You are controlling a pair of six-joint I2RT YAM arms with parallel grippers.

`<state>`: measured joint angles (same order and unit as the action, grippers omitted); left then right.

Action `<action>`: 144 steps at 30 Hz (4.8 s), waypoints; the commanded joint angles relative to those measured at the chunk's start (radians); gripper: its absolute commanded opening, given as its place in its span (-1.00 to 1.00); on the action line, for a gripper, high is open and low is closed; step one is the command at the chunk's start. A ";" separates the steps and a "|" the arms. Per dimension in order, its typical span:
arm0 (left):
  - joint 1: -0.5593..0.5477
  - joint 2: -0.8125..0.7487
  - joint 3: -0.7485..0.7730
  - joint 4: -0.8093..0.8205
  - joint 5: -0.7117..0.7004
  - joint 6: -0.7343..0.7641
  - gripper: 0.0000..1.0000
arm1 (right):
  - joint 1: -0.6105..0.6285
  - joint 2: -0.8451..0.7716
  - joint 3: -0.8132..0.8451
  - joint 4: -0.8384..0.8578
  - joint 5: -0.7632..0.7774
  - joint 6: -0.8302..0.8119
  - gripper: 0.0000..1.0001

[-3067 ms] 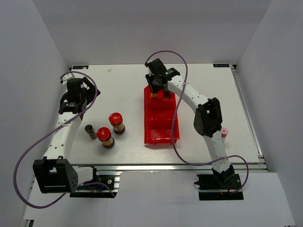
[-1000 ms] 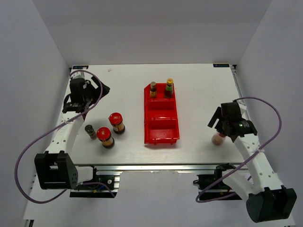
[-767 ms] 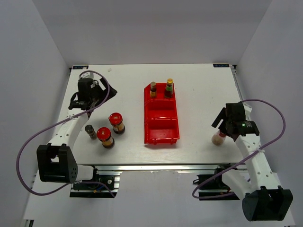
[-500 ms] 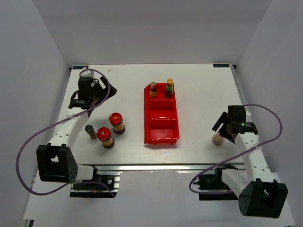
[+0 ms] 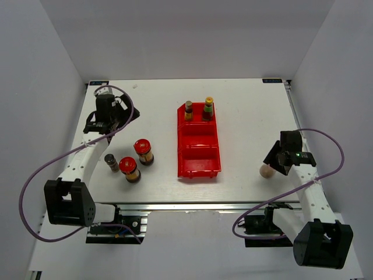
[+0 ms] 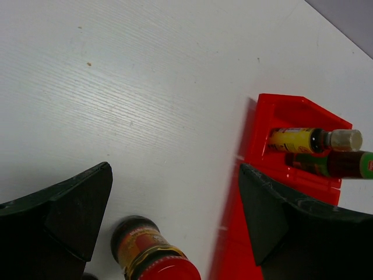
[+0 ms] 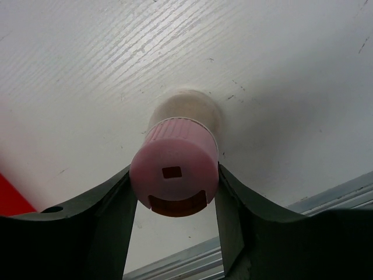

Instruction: Organize the condiment bottles

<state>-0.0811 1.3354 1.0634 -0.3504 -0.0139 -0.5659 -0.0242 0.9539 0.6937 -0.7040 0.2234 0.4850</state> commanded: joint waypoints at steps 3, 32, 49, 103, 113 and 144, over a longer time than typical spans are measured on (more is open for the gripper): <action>-0.002 -0.082 0.010 -0.047 -0.130 -0.011 0.96 | -0.003 -0.014 0.044 0.029 -0.061 -0.068 -0.57; -0.003 -0.303 0.017 -0.668 -0.546 -0.318 0.96 | 0.567 0.540 0.655 0.327 -0.214 -0.207 -0.49; 0.029 -0.294 -0.082 -0.710 -0.506 -0.302 0.96 | 0.603 0.712 0.719 0.181 -0.125 -0.209 -0.43; 0.225 -0.240 -0.241 -0.467 -0.229 -0.180 0.87 | 0.673 0.556 0.586 0.360 -0.098 -0.241 0.79; 0.225 -0.186 -0.240 -0.441 -0.182 -0.164 0.48 | 0.673 0.441 0.486 0.420 -0.055 -0.240 0.79; 0.172 -0.255 0.130 -0.263 0.062 -0.137 -0.52 | 0.670 0.184 0.268 0.566 0.362 -0.125 0.79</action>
<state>0.1265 1.0725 1.1660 -0.7029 -0.0631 -0.6994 0.6437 1.1877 0.9916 -0.2142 0.3843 0.3008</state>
